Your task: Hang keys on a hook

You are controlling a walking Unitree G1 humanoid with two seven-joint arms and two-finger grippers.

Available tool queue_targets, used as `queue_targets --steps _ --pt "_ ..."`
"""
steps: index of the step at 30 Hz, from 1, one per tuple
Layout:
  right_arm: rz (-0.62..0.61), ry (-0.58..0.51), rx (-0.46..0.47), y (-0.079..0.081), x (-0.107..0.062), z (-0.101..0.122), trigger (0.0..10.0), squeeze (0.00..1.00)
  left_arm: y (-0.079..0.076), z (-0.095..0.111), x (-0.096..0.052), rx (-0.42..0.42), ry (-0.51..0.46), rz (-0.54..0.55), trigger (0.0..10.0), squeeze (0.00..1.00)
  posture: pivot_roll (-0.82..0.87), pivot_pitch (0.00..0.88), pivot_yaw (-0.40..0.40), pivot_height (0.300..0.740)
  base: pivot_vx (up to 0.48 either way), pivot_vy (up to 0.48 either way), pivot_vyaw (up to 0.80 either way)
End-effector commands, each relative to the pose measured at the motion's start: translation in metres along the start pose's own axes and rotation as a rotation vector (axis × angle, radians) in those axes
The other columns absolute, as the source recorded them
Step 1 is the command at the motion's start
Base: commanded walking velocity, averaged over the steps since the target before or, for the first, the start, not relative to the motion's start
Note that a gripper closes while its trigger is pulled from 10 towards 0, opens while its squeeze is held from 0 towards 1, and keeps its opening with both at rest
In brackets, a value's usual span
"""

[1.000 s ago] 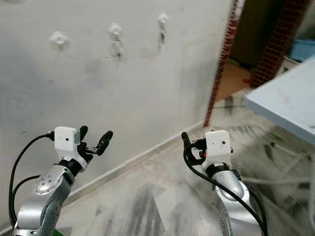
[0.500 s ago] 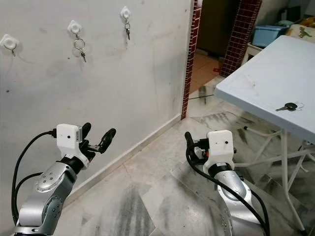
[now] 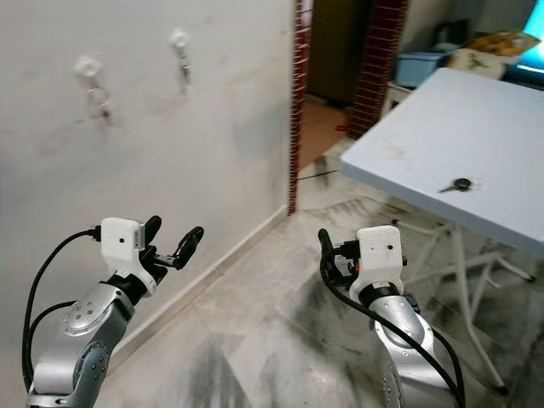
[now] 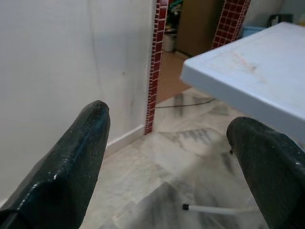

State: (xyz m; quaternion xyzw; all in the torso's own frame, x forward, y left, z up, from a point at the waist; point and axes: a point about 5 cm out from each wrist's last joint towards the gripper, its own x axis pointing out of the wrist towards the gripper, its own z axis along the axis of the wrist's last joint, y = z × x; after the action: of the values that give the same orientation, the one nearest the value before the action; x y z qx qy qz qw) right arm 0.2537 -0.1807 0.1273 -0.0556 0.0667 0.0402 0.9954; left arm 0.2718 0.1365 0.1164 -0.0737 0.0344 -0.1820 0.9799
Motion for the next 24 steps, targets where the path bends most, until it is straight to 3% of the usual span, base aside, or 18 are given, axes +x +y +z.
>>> queue_targets --steps 1,24 --pt "0.031 -0.013 0.012 0.0078 0.0012 0.0034 10.0 0.00 0.0085 0.0028 -0.0045 0.019 -0.001 0.022 10.0 0.00 -0.08 0.011 0.046 0.740 0.304 0.000 -0.77" --pt "0.032 -0.015 0.018 0.0085 0.0014 0.0042 10.0 0.00 0.0069 0.0007 -0.0034 0.016 0.009 0.013 10.0 0.00 -0.08 0.012 0.048 0.740 0.323 0.000 -0.58"
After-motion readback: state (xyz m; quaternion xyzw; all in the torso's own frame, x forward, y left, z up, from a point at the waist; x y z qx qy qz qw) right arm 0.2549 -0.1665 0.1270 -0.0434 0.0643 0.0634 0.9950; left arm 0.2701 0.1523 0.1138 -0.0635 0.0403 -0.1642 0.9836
